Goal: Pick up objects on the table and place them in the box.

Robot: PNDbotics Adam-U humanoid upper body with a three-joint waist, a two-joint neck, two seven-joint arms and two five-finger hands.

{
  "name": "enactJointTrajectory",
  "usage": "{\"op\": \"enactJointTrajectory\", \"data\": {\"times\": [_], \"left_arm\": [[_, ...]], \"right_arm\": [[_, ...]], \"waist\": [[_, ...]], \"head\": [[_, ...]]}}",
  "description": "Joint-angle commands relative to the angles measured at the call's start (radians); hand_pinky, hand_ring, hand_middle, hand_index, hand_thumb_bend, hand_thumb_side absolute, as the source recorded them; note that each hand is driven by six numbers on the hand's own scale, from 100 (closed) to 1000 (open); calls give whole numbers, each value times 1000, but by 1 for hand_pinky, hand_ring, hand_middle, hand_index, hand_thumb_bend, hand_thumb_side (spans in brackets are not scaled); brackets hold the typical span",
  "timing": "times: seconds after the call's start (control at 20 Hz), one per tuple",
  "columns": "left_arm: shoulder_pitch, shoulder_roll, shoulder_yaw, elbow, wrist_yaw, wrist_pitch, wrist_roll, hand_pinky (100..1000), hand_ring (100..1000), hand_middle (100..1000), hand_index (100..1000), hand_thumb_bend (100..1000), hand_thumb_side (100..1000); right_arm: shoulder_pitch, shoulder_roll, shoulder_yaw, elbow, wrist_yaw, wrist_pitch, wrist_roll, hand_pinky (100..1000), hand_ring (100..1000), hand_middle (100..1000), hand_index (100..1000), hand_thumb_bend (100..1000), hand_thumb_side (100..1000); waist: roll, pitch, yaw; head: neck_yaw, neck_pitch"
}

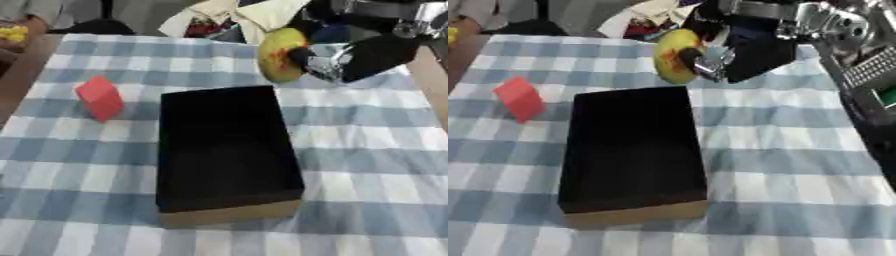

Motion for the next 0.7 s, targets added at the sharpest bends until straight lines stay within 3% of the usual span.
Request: {"op": "enactJointTrajectory", "data": {"times": [0.05,0.35,0.7], "left_arm": [[-12,31,-1,-16,2,-1,-4,558,659,701,803,198,848],[-14,29,-2,-16,6,-1,-6,558,658,701,802,199,848],[-17,26,-4,-16,9,-1,-9,557,658,700,802,199,847]], "right_arm": [[-19,1,9,-18,-28,1,14,797,767,621,771,100,586],[-11,54,45,-8,-37,11,46,798,768,620,776,100,595],[4,116,77,-16,36,-14,34,797,773,625,766,100,587]], "waist": [[1,-24,0],[0,-28,4],[3,-31,8]], "head": [[-3,-8],[-9,-8],[-18,-9]]}}
